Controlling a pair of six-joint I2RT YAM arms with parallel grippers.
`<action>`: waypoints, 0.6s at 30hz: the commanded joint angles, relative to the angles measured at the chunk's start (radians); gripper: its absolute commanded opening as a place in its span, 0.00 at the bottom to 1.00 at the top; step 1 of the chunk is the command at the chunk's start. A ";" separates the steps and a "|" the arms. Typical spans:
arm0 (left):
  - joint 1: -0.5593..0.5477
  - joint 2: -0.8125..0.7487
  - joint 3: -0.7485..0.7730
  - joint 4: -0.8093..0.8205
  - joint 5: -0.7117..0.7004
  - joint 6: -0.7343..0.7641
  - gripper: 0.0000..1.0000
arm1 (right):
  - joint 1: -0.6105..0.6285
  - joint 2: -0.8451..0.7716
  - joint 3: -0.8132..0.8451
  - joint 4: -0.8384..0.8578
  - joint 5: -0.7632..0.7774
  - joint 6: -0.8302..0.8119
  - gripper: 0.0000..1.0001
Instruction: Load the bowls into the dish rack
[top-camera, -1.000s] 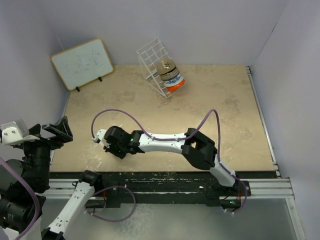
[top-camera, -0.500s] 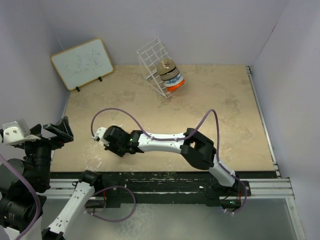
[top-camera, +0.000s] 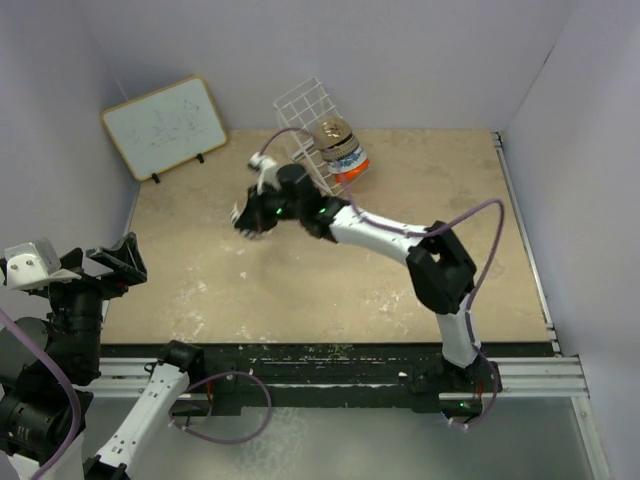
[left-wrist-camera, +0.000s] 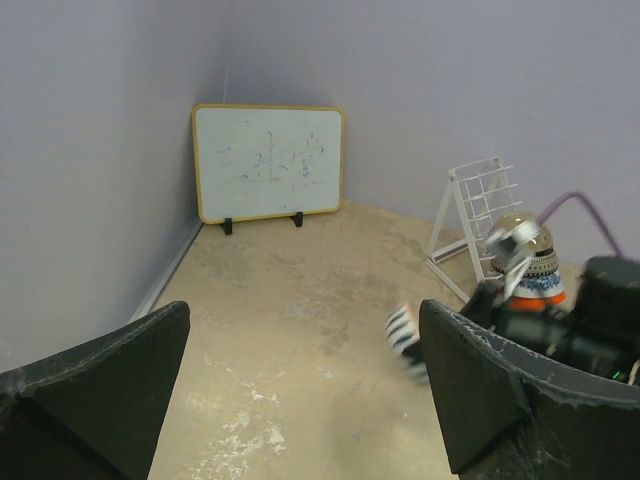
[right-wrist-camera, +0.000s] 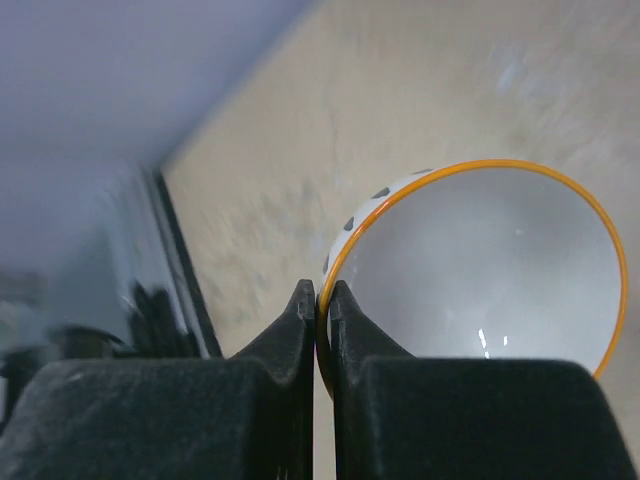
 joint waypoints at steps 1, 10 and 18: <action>0.000 0.023 0.018 0.039 0.002 0.022 0.99 | -0.167 -0.125 -0.056 0.640 -0.317 0.413 0.00; -0.006 0.025 0.011 0.041 -0.007 0.029 0.99 | -0.380 -0.003 0.033 1.289 -0.340 0.930 0.00; -0.013 0.023 -0.005 0.047 -0.012 0.034 0.99 | -0.508 0.055 0.014 1.506 -0.010 1.087 0.00</action>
